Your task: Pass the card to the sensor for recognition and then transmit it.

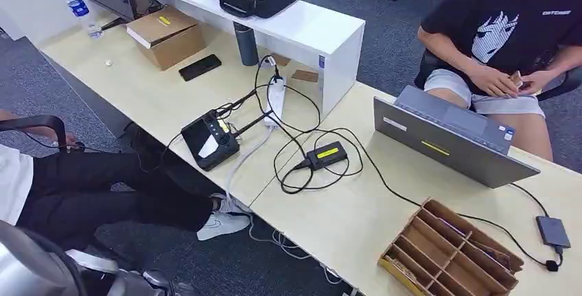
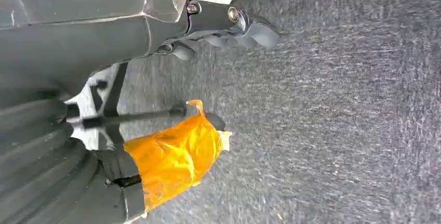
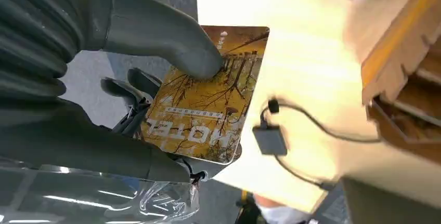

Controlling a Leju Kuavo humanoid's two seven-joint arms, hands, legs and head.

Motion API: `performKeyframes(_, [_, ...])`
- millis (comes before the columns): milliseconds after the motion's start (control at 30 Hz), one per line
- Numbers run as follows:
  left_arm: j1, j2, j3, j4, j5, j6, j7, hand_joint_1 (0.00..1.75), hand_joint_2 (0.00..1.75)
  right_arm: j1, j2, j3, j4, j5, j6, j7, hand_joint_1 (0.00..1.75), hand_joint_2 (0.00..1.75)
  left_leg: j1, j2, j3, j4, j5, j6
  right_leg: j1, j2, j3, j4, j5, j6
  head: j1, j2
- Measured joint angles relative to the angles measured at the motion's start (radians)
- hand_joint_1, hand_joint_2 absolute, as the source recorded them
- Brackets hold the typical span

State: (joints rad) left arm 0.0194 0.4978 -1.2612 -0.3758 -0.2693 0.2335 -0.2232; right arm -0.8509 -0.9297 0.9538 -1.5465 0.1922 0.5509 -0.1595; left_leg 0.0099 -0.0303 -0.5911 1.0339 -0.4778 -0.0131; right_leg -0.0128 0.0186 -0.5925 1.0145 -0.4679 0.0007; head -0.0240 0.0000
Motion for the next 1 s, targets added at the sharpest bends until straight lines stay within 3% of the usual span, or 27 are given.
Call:
performKeyframes(167, [-0.026,0.004,-0.031,0.000,-0.019,-0.005,-0.010,0.00,1.75,-0.019,-0.023,0.067,-0.005,-0.014,0.005,-0.005,1.75,1.75,0.000,0.001,0.000,0.000,0.000,0.000,0.000,0.001,0.000,0.000,0.000,0.000,0.001,0.000])
performKeyframes(433, [-0.068,0.005,-0.058,0.000,-0.059,-0.028,-0.024,0.00,1.75,-0.020,-0.004,0.157,0.019,-0.029,-0.011,-0.046,1.75,1.75,0.000,0.000,0.000,0.000,0.000,0.000,0.000,0.000,0.000,0.000,0.000,0.000,0.000,0.000])
performKeyframes(667, [-0.103,0.005,-0.073,0.000,-0.096,-0.046,-0.036,0.00,1.75,0.004,0.103,0.209,0.103,0.008,-0.073,-0.064,1.75,1.75,0.001,0.001,0.000,0.000,0.001,-0.001,0.001,0.001,0.000,0.001,0.000,0.000,0.000,0.000])
performKeyframes(1000, [-0.129,0.004,-0.074,0.000,-0.144,-0.065,-0.040,0.00,1.75,0.040,0.216,0.236,0.216,0.042,-0.094,-0.060,1.75,1.75,0.001,0.001,0.000,0.000,0.001,-0.001,0.001,0.001,0.000,0.001,0.000,0.000,0.000,0.000])
